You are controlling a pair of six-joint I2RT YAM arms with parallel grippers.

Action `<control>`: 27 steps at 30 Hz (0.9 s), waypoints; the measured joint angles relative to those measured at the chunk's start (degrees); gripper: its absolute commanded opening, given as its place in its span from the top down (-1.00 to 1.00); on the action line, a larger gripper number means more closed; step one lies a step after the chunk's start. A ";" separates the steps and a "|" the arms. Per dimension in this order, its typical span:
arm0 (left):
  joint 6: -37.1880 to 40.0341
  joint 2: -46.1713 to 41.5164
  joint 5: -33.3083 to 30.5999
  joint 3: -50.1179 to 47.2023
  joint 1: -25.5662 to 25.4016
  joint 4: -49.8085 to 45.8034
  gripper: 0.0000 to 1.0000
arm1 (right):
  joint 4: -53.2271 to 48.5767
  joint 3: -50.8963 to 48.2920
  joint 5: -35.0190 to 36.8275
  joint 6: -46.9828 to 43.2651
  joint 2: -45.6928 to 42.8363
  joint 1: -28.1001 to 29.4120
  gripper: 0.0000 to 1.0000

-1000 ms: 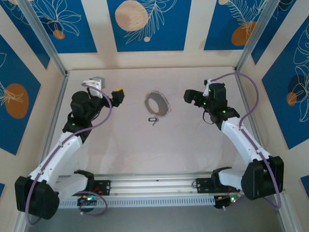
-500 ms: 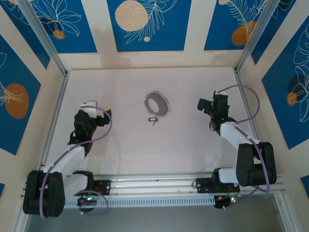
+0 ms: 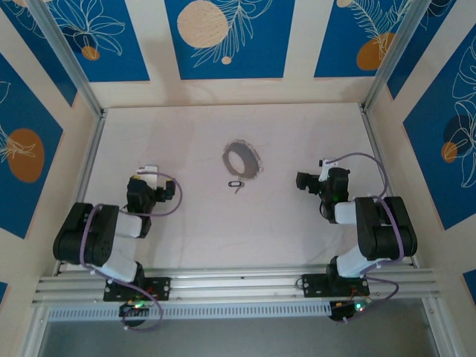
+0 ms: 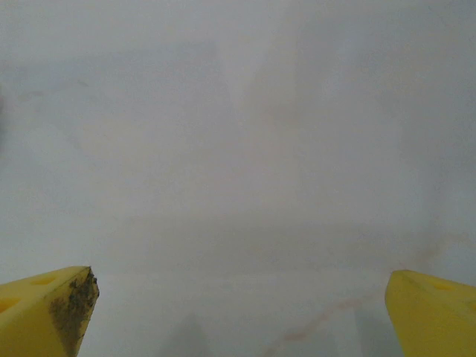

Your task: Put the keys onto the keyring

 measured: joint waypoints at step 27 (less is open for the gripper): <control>0.48 0.46 3.21 6.80 0.90 -5.60 -0.99 | 3.23 1.09 -3.10 -1.18 0.00 0.11 -0.99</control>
